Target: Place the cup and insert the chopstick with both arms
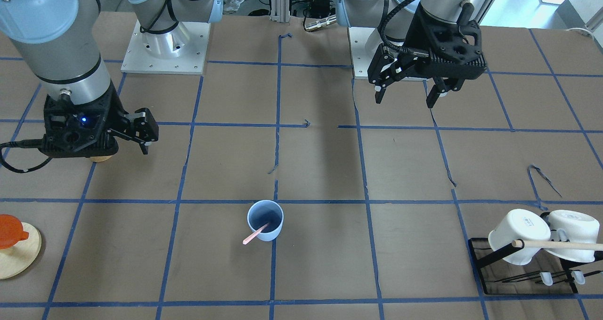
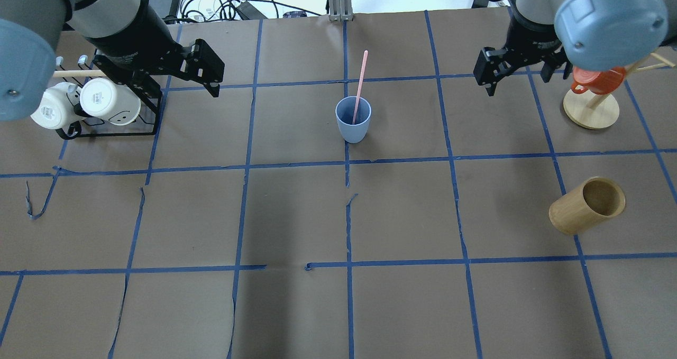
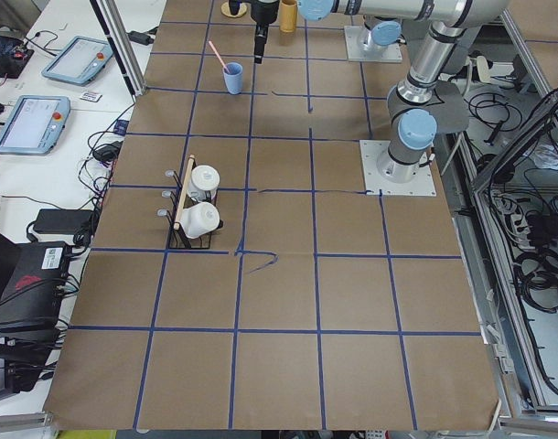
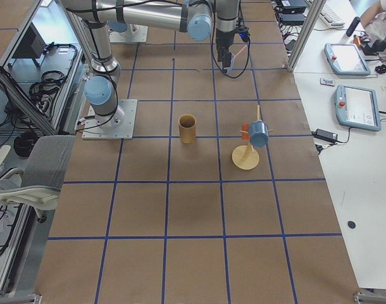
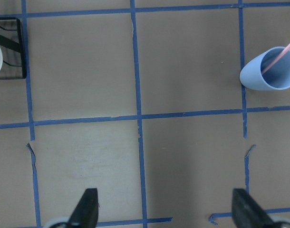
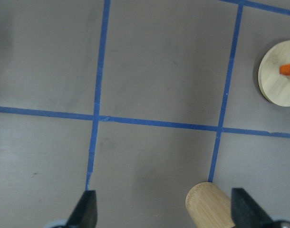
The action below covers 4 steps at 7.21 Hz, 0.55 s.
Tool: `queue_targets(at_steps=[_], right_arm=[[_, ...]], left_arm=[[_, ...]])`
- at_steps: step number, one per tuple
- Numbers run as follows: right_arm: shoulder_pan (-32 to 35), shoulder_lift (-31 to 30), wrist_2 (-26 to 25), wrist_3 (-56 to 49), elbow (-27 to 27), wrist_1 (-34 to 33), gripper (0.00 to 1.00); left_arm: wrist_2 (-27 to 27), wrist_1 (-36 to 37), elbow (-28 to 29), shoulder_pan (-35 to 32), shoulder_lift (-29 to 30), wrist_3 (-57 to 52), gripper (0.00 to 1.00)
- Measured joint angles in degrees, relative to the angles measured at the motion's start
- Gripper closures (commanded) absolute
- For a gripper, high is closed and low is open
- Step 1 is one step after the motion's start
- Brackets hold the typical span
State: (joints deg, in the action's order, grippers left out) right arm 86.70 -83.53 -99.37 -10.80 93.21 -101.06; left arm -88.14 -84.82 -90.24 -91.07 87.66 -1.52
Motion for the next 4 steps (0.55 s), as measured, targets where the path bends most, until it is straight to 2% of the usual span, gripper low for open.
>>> queue_targets(at_steps=[1, 2, 4], right_arm=[[-1.15, -0.73, 1.46, -1.18, 1.63, -0.89, 0.00], [-1.55, -1.19, 5.16, -1.60, 1.70, -1.23, 0.00], [-0.61, -1.95, 10.26, -1.31, -1.34, 1.55, 0.00]], left_arm=[[-0.08, 0.01, -0.03, 0.05, -0.11, 0.02, 0.00], [-0.34, -0.01, -0.06, 0.08, -0.19, 0.02, 0.00], [-0.74, -0.05, -0.19, 0.19, -0.31, -0.05, 0.00]])
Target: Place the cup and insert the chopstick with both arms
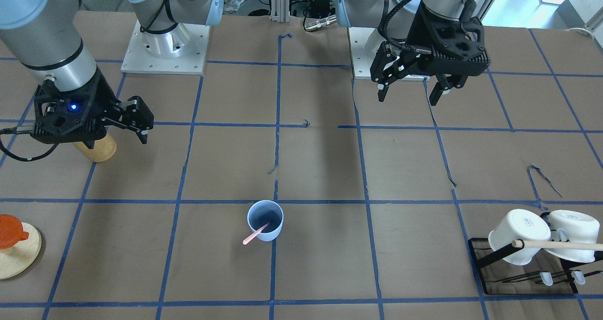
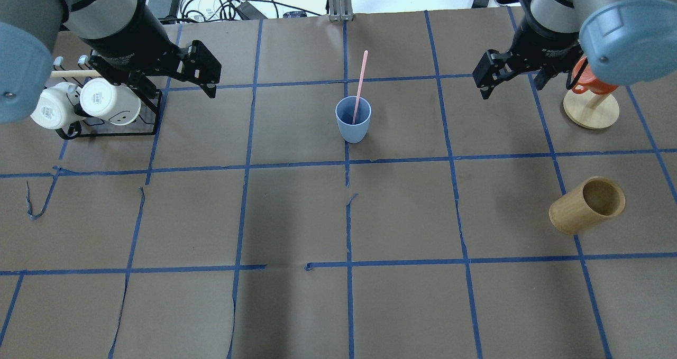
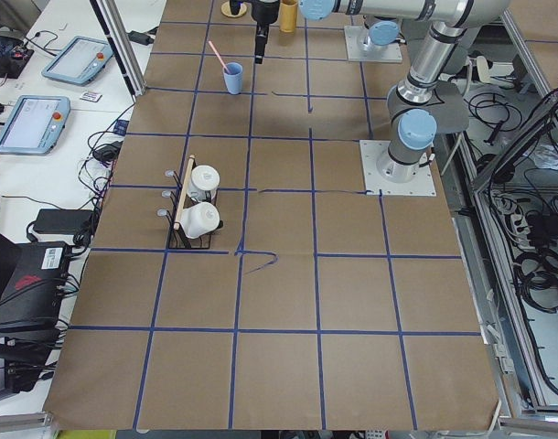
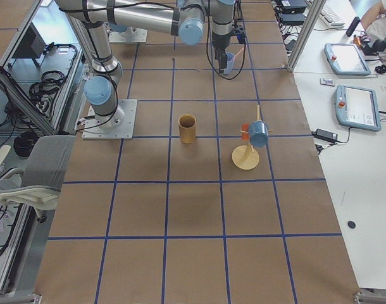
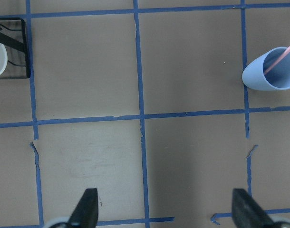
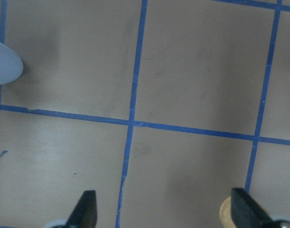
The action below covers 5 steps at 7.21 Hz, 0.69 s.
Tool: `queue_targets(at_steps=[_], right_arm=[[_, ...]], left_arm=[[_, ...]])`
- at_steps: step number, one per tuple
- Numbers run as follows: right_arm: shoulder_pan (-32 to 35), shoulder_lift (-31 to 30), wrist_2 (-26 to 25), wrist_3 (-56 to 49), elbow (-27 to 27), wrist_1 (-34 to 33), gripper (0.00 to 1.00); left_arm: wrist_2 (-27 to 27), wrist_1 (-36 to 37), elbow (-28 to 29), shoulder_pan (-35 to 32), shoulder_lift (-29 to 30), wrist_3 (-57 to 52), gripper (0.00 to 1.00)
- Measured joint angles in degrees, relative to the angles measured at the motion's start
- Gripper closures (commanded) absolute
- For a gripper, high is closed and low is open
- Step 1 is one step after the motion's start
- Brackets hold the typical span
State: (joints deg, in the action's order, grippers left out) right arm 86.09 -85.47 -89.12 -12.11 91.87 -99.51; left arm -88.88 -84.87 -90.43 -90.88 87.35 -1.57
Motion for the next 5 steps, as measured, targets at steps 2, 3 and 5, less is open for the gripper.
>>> queue_targets(at_steps=[2, 3, 5], right_arm=[[3.06, -0.13, 0.30, 2.24, -4.26, 4.41, 0.00], [3.89, -0.35, 0.27, 3.40, -5.21, 5.19, 0.00], [4.10, -2.37, 0.49, 3.25, -5.02, 6.06, 0.00]], left_arm=[[-0.04, 0.05, -0.01, 0.02, -0.04, -0.14, 0.00], [0.02, 0.05, 0.04, 0.03, 0.02, -0.20, 0.00], [0.06, -0.24, 0.16, 0.08, -0.11, -0.26, 0.00]])
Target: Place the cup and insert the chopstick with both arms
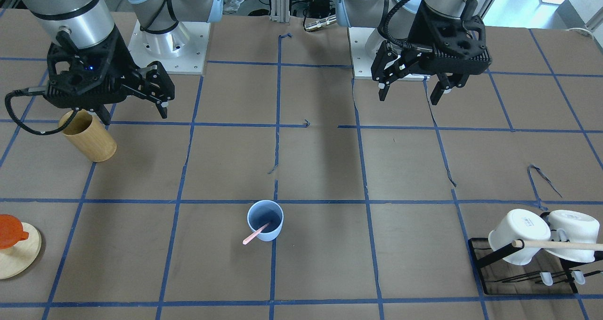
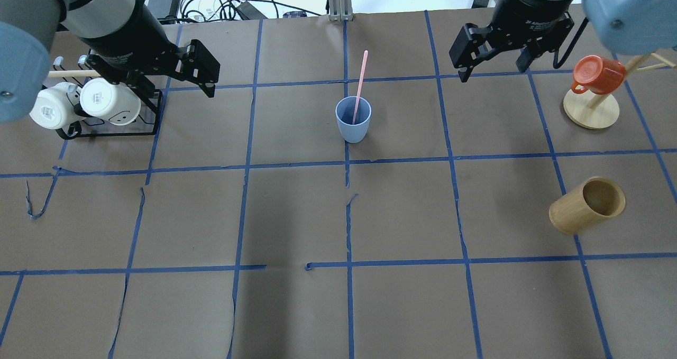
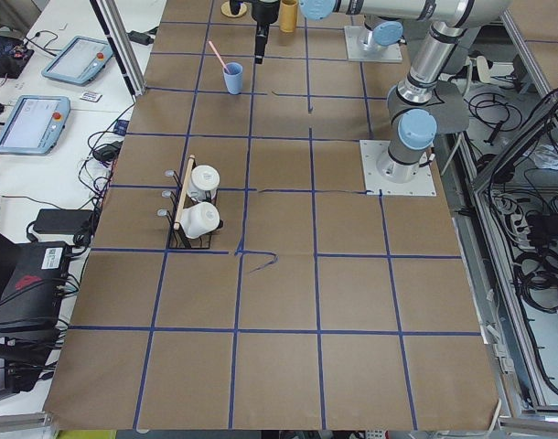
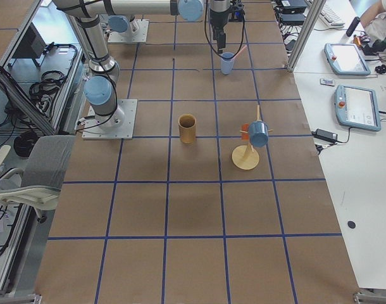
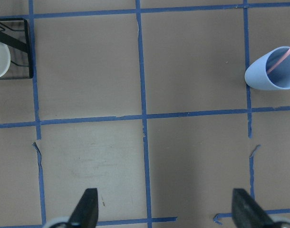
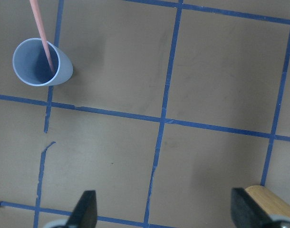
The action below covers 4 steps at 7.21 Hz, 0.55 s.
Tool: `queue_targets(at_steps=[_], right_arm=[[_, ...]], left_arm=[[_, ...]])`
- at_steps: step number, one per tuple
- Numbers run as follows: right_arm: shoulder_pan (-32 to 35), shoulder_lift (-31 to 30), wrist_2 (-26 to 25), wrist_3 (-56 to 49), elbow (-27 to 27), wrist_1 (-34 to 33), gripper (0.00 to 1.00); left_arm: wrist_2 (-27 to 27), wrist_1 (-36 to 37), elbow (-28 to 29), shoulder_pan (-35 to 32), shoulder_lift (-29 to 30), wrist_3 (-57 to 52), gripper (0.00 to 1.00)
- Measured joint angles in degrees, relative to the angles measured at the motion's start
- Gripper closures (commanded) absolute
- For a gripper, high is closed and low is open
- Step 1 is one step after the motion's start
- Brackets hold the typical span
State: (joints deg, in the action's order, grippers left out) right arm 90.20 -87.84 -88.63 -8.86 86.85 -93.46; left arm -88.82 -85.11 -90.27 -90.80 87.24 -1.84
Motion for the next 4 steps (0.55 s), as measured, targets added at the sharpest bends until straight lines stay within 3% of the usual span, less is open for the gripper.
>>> queue_targets(at_steps=[4], right_arm=[[0.25, -2.67, 0.16, 0.37, 1.05, 0.08, 0.00]], left_arm=[[0.28, 0.34, 0.23, 0.01, 0.62, -0.09, 0.00]])
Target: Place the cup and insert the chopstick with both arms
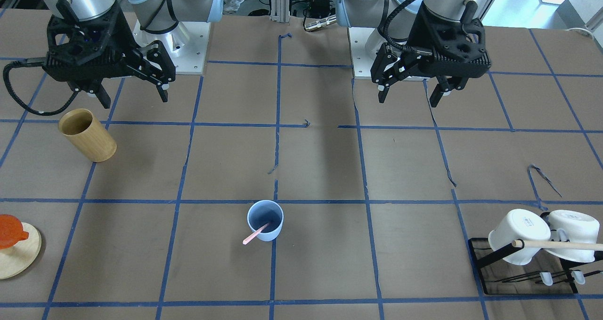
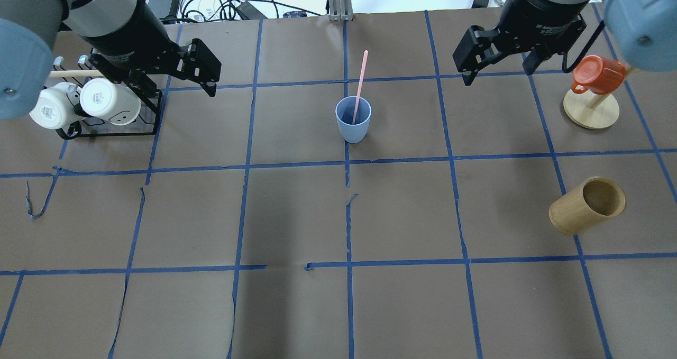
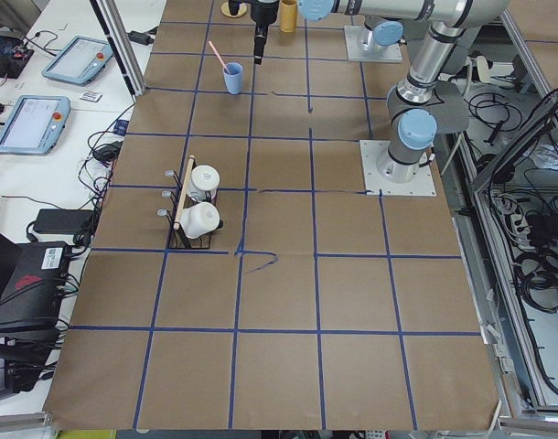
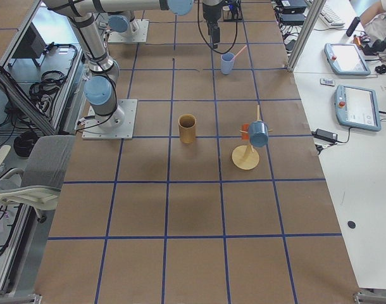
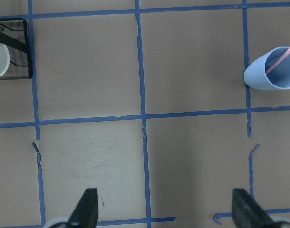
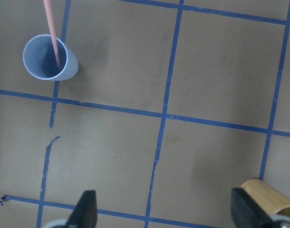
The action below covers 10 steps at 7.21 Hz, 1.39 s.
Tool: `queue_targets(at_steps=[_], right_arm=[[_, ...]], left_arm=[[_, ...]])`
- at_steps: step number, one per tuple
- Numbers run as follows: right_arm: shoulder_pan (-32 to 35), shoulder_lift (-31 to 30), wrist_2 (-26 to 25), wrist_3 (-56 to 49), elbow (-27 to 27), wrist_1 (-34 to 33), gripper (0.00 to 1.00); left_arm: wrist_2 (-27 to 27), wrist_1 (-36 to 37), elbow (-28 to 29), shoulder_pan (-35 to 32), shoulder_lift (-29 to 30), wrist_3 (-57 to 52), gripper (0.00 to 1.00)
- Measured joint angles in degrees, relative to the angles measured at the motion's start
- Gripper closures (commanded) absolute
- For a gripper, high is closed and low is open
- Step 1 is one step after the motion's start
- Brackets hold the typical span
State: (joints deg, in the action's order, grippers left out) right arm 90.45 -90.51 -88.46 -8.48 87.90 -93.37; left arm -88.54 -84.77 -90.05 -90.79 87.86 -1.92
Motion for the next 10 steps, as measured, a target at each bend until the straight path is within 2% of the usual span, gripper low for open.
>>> queue_targets(at_steps=[10], right_arm=[[-0.25, -0.34, -0.13, 0.15, 0.03, 2.47, 0.00]], left_arm=[[-0.11, 0.14, -0.48, -0.18, 0.06, 0.08, 0.00]])
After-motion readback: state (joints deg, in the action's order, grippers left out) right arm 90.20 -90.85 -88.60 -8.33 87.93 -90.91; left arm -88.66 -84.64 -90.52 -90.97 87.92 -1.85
